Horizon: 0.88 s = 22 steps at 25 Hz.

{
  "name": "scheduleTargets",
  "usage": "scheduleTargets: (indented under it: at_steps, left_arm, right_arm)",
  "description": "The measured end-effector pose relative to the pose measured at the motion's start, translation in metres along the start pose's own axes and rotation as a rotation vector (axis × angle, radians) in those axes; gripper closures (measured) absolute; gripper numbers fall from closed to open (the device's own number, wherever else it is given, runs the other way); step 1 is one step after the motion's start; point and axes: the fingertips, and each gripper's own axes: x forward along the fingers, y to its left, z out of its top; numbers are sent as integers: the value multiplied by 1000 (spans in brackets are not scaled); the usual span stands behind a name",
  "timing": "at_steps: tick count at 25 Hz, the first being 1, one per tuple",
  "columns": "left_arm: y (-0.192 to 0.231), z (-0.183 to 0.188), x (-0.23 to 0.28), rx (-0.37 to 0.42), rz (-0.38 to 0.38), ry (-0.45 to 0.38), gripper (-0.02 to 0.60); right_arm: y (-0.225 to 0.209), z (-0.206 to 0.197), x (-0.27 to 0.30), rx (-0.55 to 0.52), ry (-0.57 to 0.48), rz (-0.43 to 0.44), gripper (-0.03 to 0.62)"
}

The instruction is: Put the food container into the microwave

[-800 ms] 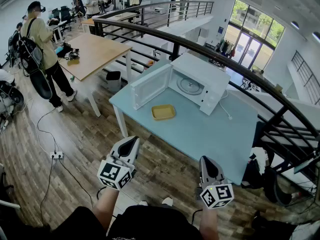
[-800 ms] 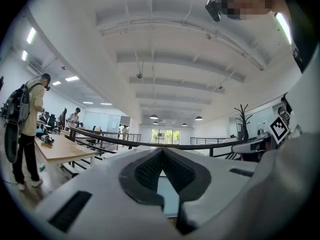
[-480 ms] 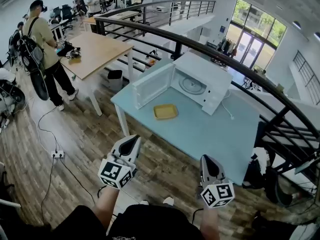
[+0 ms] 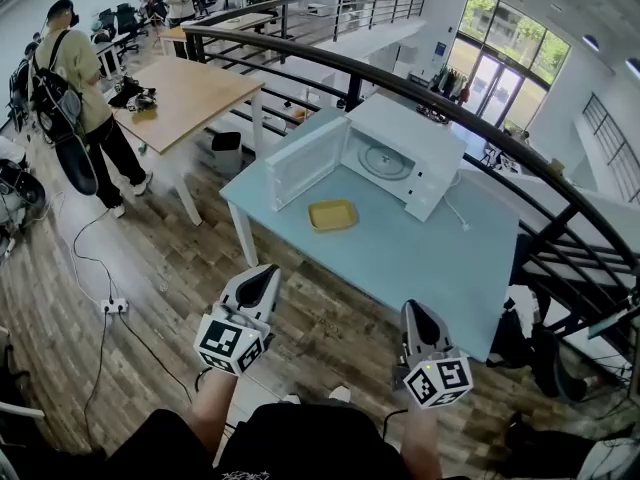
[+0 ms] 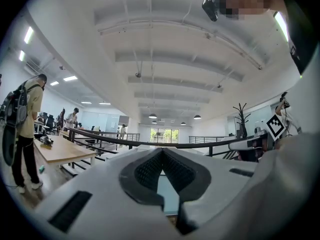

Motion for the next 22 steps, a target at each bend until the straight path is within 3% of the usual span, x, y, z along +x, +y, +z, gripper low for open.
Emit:
scheduleTargets:
  at_steps: [11, 22]
  left_arm:
    - [14, -3, -17, -8, -57, 6, 574]
    - [22, -11, -14, -31, -66, 26, 574]
  right_arm:
    - [25, -15, 10, 21, 15, -14, 588]
    - [30, -21, 27, 40, 26, 14, 588]
